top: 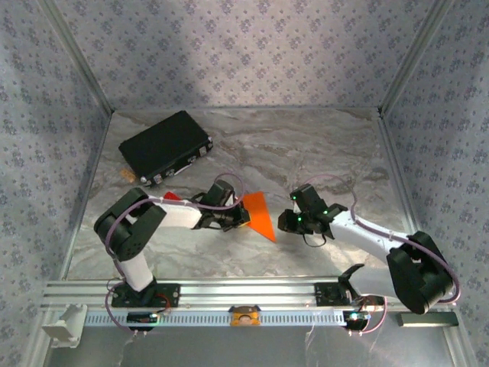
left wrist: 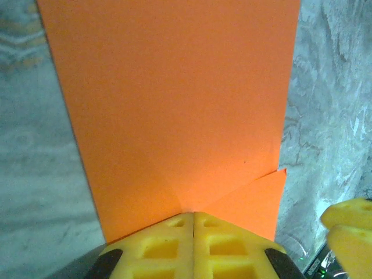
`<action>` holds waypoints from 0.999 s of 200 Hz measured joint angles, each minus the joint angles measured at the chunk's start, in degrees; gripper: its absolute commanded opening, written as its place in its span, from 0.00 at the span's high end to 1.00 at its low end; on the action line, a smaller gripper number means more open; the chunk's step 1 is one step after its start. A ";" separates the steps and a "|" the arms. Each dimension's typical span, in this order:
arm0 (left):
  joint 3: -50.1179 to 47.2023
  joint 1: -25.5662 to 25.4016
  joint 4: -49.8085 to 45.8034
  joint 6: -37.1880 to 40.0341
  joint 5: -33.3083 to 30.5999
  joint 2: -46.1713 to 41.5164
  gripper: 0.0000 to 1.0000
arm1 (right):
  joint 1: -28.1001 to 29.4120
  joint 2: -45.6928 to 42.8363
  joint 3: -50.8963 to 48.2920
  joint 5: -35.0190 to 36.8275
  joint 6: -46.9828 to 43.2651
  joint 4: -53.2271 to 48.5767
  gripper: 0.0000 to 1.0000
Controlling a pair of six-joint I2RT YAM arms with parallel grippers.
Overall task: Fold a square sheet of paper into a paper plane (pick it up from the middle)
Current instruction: Fourth fold the wing at the center of the table.
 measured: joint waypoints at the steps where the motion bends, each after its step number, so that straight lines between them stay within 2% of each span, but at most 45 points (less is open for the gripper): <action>1: -0.07 -0.02 -0.15 0.04 -0.17 -0.22 0.93 | 0.00 -0.04 0.00 0.07 0.02 0.07 0.68; 19: -0.42 -0.04 -1.90 0.02 -1.77 -2.97 0.86 | -0.11 -0.31 0.00 -0.02 -0.31 1.81 0.64; 33: -0.35 0.02 -2.78 0.68 -2.75 -5.14 0.86 | -0.11 -0.17 0.00 -0.83 -0.66 3.34 0.63; 55: 0.11 0.81 -3.58 1.38 -3.17 -6.75 0.85 | -0.22 0.44 0.00 -1.90 -0.92 5.73 0.62; 108: 0.26 5.22 -3.82 2.01 -2.38 -6.75 0.74 | -1.90 5.95 1.95 -6.45 -3.13 8.35 0.65; 200: -0.11 7.21 -3.85 2.43 -0.07 -6.78 0.71 | -3.06 13.92 6.14 -11.91 -5.25 10.73 0.69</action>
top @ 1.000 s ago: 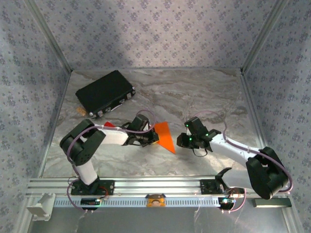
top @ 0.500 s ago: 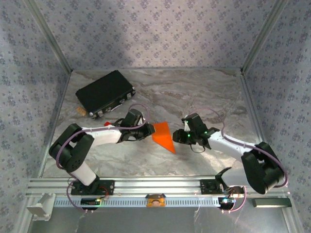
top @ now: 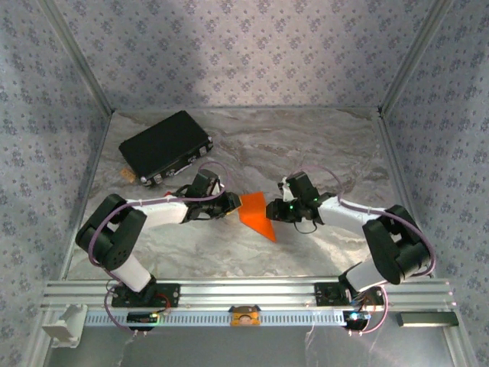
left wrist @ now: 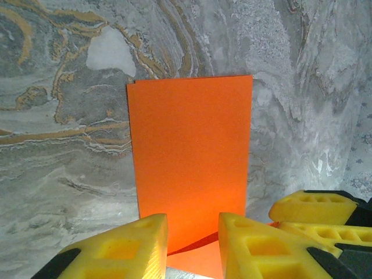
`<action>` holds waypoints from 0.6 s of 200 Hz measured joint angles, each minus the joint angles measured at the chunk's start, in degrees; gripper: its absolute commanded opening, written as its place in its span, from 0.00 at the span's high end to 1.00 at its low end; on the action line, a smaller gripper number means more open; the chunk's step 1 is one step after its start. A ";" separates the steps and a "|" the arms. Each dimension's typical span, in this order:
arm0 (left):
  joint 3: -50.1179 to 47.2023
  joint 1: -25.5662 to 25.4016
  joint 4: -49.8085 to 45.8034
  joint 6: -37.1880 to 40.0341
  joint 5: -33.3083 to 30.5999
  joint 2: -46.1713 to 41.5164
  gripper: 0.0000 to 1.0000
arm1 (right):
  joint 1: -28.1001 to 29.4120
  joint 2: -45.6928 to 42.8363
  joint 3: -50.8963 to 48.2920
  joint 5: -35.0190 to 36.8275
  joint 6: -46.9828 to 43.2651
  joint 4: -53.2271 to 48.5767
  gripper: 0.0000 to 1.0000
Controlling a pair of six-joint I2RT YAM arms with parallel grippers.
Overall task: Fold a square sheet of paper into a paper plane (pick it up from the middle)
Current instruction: Fourth fold the wing at the center of the table.
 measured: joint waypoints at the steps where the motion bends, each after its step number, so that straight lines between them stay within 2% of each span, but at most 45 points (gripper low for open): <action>1: 0.00 0.02 0.00 0.00 0.00 0.00 0.71 | -0.04 0.11 0.04 -0.07 0.00 0.00 0.69; 120: 0.00 0.26 0.02 0.46 1.33 0.00 0.69 | -0.42 1.75 0.42 -3.56 -1.92 0.31 0.72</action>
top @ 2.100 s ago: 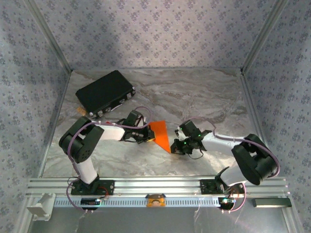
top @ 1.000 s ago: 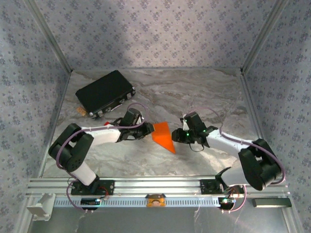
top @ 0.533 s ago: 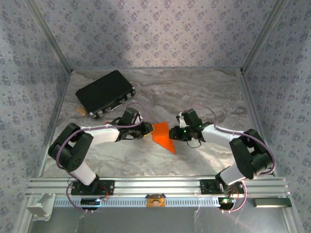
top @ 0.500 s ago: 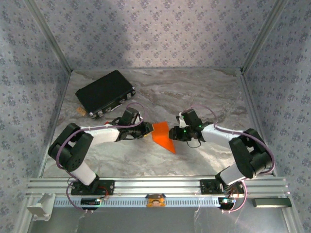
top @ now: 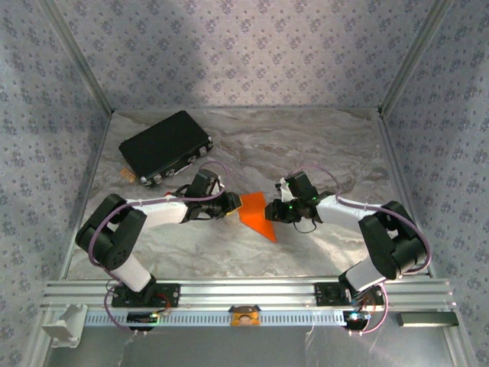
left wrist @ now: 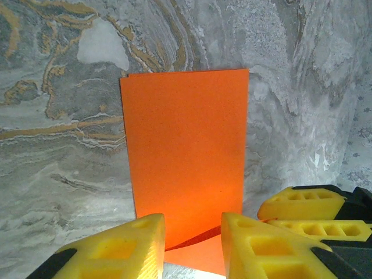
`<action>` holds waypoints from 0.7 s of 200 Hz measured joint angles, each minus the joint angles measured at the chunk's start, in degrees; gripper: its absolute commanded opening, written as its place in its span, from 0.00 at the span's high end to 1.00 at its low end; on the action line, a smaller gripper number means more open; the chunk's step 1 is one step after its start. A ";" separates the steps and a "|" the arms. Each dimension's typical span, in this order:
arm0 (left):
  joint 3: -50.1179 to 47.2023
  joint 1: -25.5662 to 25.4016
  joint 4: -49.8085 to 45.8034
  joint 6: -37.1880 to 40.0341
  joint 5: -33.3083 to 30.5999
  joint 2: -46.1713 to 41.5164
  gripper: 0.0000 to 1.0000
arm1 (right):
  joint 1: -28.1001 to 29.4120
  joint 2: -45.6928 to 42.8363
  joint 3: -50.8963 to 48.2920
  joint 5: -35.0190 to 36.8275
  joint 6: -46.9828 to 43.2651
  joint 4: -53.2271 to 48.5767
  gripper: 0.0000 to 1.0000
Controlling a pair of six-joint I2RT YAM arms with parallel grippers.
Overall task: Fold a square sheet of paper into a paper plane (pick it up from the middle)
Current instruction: Fourth fold the wing at the center of the table.
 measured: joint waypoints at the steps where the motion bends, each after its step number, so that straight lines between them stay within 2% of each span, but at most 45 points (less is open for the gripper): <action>1: 0.00 0.00 0.00 0.00 0.00 0.00 0.69 | 0.00 0.00 0.00 0.00 0.00 -0.02 0.72; 77: 0.00 0.00 0.02 0.00 0.66 0.02 0.69 | -0.55 0.74 0.00 -0.61 -0.87 -0.02 0.74; 140: 0.07 0.13 -0.46 0.98 2.34 1.01 0.69 | -0.92 0.79 0.00 -1.38 -1.09 -0.02 0.81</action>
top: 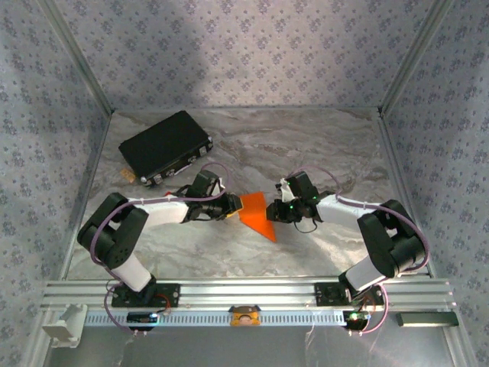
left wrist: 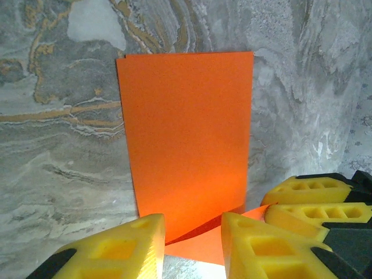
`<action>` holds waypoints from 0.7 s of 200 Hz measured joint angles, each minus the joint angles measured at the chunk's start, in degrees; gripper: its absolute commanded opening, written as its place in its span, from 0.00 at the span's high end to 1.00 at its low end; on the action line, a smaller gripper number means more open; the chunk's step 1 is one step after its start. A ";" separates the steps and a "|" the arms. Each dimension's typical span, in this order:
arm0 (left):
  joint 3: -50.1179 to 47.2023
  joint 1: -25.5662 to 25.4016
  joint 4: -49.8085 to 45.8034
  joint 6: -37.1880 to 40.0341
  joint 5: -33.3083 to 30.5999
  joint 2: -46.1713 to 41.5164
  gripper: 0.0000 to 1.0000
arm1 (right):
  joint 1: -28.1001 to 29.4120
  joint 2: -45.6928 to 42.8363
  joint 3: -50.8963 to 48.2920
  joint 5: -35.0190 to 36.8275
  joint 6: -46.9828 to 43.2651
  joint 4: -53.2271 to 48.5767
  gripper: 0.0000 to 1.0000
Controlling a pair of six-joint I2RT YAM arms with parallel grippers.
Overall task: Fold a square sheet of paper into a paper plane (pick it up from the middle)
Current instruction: Fourth fold the wing at the center of the table.
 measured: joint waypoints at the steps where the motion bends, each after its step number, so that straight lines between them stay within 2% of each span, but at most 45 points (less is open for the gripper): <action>1: 0.00 0.00 -0.04 0.04 0.02 0.00 0.69 | -0.02 0.00 0.00 -0.04 0.02 0.00 0.81; 48: 0.72 0.63 -1.01 0.76 0.46 0.11 0.66 | -0.22 -0.02 0.00 -0.52 0.00 0.00 0.83; 96: 0.90 1.38 -1.57 1.51 0.90 0.11 0.53 | -0.72 -0.92 -0.02 -1.01 0.00 0.04 0.84; 140: 2.12 1.46 -1.92 1.57 1.79 0.31 0.48 | -1.84 -2.86 -0.90 -2.25 0.07 2.16 0.84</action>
